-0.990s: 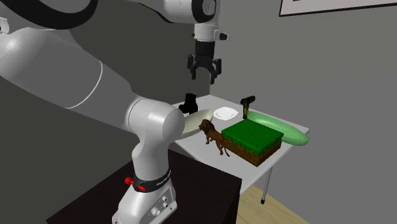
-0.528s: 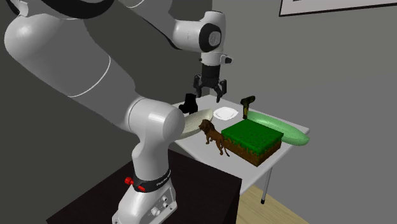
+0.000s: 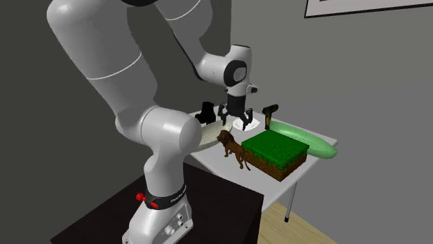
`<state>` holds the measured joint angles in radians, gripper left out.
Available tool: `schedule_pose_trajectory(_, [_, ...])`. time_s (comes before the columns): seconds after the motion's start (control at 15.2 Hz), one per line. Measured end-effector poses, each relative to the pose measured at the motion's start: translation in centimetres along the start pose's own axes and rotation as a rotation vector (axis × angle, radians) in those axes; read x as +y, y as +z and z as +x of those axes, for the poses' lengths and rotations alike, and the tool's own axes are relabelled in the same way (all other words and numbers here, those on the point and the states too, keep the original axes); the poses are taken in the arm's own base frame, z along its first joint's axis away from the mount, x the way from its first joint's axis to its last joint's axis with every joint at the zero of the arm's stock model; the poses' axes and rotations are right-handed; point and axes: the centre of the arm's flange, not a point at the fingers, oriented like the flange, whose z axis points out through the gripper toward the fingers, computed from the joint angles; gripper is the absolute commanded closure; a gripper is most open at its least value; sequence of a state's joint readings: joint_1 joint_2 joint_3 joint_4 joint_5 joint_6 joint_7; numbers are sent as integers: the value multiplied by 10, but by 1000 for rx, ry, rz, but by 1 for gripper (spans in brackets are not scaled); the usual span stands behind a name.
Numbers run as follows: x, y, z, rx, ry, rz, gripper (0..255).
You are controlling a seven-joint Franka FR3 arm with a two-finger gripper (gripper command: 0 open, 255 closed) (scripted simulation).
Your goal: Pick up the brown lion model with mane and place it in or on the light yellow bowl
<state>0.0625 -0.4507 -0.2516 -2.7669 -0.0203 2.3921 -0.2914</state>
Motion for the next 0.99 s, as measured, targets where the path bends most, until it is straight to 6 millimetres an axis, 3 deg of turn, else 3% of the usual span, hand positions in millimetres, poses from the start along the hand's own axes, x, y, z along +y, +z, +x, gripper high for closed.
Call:
schedule_pose_trajectory(0.59, [30, 112, 26, 18, -106, -6, 0])
schedule_pose_trajectory(0.99, [33, 150, 28, 20, -117, -9, 0])
